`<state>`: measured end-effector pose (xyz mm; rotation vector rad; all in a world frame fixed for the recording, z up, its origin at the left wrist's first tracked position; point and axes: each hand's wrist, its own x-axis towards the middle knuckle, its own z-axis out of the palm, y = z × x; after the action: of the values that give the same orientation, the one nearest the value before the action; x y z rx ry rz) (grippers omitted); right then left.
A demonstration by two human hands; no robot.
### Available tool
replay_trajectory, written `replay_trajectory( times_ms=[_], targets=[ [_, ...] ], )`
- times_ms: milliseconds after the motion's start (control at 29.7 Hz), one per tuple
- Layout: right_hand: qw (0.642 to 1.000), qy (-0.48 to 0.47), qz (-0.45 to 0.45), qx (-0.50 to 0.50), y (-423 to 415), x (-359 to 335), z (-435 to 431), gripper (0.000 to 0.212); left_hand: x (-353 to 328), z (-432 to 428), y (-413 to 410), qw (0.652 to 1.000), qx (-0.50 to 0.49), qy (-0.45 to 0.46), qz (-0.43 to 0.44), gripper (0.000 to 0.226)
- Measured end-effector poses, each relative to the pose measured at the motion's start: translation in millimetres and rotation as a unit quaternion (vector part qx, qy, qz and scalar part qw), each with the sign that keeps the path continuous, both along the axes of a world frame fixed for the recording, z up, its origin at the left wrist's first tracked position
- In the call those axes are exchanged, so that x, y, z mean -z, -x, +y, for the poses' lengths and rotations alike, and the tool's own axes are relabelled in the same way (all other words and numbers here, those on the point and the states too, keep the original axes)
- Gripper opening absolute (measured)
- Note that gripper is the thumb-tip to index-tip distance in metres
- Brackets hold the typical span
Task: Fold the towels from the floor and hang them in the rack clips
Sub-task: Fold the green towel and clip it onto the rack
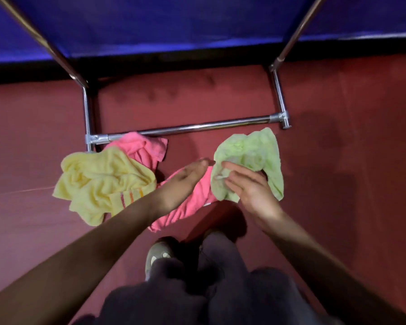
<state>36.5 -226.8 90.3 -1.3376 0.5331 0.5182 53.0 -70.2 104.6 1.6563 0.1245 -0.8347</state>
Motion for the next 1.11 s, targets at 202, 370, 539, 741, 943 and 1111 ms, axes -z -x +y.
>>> replay_trajectory(
  times_ms=[202,370,539,741,943,1111],
  targets=[
    [0.99,-0.112,-0.079,-0.017,-1,-119,15,0.029,-92,8,14,0.993,-0.035,0.061,-0.093,0.049],
    [0.979,-0.065,-0.173,-0.085,23,-199,19,0.031,-173,10,35,0.969,-0.056,0.077,-0.227,0.017],
    [0.956,-0.009,-0.275,-0.099,49,-267,23,0.025,-230,13,69,0.943,-0.072,0.092,-0.313,0.024],
    [0.916,0.053,-0.381,-0.11,76,-318,25,0.019,-279,20,105,0.929,-0.039,0.119,-0.348,0.05],
    [0.886,0.128,-0.438,-0.082,93,-345,22,0.025,-308,14,126,0.912,-0.064,0.099,-0.393,0.015],
    [0.867,0.149,-0.456,-0.133,106,-375,12,0.015,-336,11,132,0.894,-0.053,0.059,-0.44,0.029]
  ],
)
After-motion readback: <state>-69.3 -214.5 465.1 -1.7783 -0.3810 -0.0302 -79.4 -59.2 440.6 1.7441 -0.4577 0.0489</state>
